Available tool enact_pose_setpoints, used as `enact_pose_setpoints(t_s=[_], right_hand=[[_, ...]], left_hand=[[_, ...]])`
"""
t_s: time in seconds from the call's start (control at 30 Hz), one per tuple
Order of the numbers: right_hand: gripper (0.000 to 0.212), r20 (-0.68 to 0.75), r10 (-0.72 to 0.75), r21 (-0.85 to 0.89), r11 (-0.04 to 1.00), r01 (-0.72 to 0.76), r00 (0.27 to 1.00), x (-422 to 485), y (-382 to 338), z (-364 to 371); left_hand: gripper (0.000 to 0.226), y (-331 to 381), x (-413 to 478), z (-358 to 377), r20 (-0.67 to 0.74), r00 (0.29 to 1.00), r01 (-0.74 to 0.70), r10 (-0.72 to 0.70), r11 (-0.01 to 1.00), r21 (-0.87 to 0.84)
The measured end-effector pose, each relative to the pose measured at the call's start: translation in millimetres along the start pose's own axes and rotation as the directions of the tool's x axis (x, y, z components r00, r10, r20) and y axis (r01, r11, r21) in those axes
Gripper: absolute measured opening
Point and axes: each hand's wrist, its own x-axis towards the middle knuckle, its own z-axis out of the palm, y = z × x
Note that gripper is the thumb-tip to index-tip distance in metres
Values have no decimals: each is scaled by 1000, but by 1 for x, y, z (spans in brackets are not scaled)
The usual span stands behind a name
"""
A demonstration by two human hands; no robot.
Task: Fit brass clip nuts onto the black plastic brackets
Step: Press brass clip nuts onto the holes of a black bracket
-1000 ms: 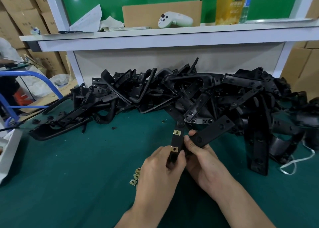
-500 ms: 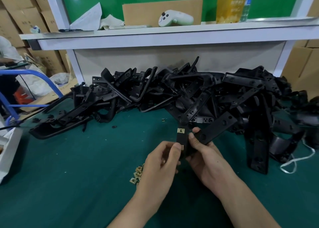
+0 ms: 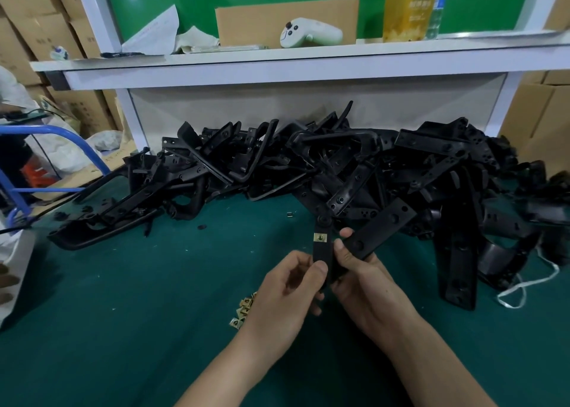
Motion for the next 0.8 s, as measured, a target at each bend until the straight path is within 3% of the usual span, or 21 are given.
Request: enact_pose_setpoints(t_s=[0.8], right_hand=[[12, -20, -16, 21, 1000, 16, 1000, 0, -2, 1]], left_hand=[[16, 2, -5, 3, -17, 1000, -25, 25, 1000, -17]])
